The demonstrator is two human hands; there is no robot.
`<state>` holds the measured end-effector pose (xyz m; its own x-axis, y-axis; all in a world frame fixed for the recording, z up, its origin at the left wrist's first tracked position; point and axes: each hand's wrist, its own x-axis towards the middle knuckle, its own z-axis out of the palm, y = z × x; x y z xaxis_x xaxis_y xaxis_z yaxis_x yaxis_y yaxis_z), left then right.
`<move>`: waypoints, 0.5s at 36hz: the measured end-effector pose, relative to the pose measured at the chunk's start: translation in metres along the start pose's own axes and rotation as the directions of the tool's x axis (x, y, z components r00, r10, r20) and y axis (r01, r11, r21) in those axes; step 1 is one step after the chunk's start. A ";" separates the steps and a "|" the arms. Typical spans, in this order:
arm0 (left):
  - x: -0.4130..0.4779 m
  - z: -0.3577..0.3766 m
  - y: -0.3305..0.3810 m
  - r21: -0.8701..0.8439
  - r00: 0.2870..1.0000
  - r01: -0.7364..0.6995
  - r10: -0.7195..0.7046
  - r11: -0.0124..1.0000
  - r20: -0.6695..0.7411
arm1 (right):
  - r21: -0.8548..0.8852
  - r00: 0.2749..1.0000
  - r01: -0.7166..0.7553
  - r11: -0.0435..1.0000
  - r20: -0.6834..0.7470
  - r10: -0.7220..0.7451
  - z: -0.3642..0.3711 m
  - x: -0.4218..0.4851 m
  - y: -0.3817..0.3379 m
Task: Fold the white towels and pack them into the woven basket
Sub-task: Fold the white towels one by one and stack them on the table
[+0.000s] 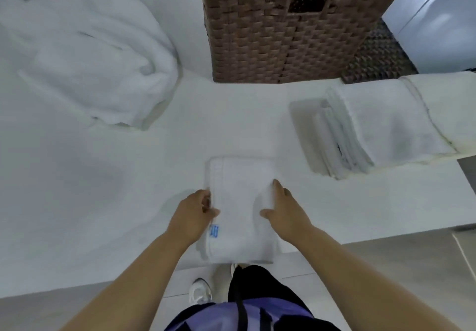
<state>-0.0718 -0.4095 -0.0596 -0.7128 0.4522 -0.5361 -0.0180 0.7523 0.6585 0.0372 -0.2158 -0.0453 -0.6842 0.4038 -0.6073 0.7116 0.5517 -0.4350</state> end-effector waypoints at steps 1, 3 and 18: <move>0.002 0.000 0.001 -0.004 1.000 -0.006 0.006 1.000 -0.009 | -0.031 1.000 0.017 0.999 -0.023 -0.018 0.000 0.002 0.000; 0.006 0.000 0.006 -0.033 0.999 -0.023 0.022 0.999 -0.040 | -0.078 0.994 0.057 0.995 -0.089 -0.064 -0.001 0.005 0.001; 0.069 0.019 0.079 0.559 0.944 -0.330 0.262 0.760 0.201 | -0.688 0.943 0.158 0.708 -0.107 -0.314 -0.075 0.059 0.020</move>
<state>-0.1096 -0.3101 -0.0548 -0.5365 0.7204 -0.4396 0.6137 0.6906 0.3826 -0.0009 -0.1257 -0.0398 -0.8862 0.2858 -0.3647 0.2862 0.9566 0.0542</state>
